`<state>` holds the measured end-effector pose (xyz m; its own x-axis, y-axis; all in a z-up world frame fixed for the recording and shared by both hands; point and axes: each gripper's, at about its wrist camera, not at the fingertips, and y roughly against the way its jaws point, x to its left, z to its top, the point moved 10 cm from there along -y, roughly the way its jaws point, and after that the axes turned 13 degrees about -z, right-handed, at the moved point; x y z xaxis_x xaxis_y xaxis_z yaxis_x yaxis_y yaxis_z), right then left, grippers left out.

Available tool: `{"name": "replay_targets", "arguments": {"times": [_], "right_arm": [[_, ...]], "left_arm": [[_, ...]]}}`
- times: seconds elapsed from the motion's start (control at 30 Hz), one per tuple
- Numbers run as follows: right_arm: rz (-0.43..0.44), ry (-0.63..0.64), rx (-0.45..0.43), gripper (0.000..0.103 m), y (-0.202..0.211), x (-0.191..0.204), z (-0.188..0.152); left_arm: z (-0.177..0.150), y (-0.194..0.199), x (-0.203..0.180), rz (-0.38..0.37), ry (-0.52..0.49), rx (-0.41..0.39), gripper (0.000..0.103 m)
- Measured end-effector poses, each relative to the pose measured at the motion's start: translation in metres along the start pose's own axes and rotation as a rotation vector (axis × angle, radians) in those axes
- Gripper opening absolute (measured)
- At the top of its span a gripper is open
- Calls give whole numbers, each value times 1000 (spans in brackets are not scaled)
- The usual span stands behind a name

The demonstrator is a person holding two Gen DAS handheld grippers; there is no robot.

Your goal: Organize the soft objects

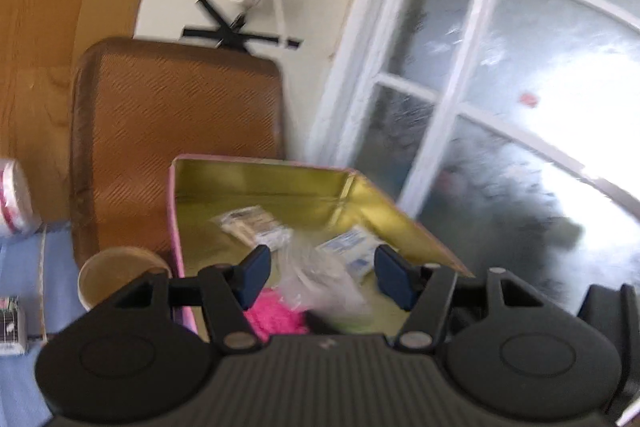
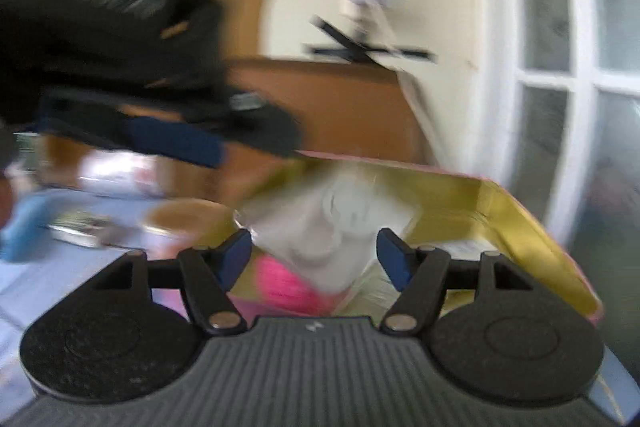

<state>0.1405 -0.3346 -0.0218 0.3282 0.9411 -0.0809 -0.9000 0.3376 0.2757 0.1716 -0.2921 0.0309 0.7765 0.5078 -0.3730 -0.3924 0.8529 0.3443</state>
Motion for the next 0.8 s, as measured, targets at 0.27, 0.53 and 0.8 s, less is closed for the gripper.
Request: {"name": "replay_targets", "arguments": {"times": [0.27,0.53,0.8], "right_arm": [[-12,-174,-25,71,9,-35,-5],[235,-181,-117,71,47,38,21],[452,-3,-88,70,67,160,11]], "left_arm": [[-30,59,21,37,-2,-54,60],[-78,176,84,228,98,-170,64],[-125,274,169,503,236,-247,64]]}}
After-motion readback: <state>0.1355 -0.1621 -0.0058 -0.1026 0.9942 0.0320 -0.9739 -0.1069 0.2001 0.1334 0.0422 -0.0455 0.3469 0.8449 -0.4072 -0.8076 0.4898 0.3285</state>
